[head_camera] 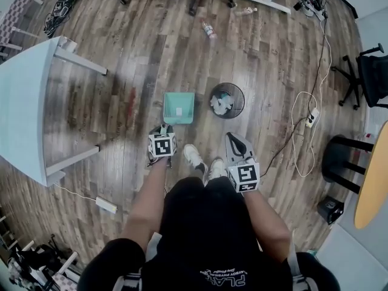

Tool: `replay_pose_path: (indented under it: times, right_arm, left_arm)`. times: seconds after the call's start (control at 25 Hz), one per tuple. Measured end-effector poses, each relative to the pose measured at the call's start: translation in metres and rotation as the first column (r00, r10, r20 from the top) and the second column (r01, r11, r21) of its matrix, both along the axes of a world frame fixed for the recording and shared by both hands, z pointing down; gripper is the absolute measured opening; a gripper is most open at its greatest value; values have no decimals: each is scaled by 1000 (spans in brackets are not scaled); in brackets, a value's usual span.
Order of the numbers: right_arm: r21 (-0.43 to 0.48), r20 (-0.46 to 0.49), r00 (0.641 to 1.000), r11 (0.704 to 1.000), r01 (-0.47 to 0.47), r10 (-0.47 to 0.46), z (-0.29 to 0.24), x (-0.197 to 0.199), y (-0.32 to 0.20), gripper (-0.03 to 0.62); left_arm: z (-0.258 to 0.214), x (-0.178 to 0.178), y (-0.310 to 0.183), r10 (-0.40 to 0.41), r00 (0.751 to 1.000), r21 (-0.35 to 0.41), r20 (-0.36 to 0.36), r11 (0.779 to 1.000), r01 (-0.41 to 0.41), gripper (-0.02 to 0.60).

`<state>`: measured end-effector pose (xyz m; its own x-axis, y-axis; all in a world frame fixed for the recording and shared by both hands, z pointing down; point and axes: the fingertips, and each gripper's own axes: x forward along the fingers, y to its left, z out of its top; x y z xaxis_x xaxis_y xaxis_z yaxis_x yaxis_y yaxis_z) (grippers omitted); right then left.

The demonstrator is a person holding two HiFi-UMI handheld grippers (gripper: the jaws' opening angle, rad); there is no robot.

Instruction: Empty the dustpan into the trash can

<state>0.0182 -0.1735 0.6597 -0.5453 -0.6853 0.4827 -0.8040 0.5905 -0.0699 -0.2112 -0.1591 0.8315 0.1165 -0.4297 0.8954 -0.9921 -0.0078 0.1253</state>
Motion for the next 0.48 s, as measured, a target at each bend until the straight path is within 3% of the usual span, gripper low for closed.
replay_pose_path:
  times: [0.2,0.48]
  right_arm:
    - [7,6,1000,1000,16,-16,-1,-8,7,23]
    - [41,19,999,998,40,-41,-17,-2,18,23]
  left_arm:
    - [0,5,11,26,999,5,-33,1000,-26,165]
    - [-37,-1,17,28,999,112,15,993,-29,213]
